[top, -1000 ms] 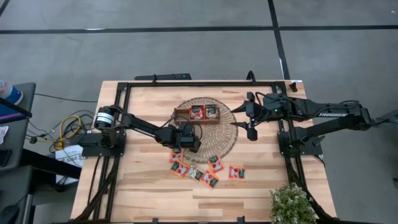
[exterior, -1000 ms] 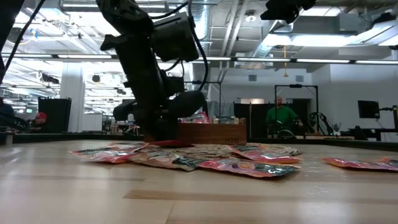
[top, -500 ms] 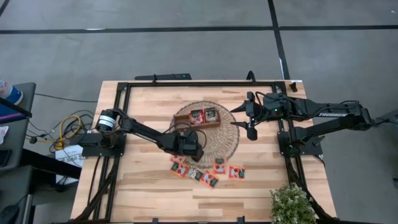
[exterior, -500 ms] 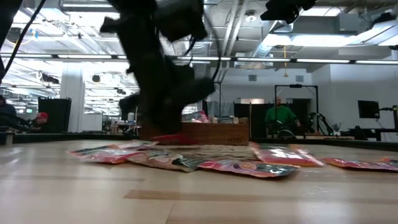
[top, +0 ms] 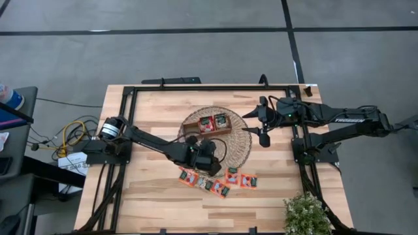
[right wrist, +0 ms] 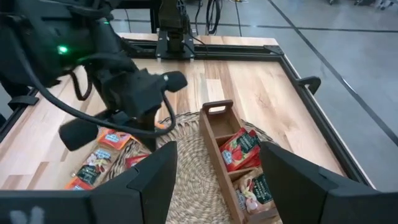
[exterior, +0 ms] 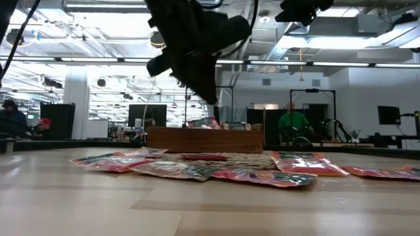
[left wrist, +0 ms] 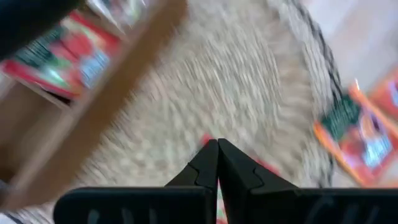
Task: Pick & Place Tea
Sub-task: Put the red tea bag into the middle section of the wooden organizer
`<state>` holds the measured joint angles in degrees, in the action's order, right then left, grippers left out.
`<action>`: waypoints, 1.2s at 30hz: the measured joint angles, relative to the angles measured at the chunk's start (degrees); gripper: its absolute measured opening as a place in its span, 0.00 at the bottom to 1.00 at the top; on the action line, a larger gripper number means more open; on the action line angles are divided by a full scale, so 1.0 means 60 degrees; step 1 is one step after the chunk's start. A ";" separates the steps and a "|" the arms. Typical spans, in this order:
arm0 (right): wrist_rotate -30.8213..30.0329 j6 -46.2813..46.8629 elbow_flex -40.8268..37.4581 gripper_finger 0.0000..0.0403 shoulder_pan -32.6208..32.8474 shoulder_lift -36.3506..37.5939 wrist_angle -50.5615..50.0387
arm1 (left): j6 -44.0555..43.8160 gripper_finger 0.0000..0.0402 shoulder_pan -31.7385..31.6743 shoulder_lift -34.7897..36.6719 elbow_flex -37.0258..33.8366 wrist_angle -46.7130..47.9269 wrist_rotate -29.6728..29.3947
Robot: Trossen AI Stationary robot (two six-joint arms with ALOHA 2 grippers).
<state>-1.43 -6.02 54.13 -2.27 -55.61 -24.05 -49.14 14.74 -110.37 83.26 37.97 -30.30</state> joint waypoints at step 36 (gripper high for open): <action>0.0251 0.0691 0.0004 0.56 0.0009 0.0004 -0.0128 | 0.3009 0.29 -0.1548 -0.1257 -0.0004 0.0573 0.3937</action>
<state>0.08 -1.88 54.15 -2.22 -55.59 -24.82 -31.09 5.45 -117.91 83.24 41.41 -6.68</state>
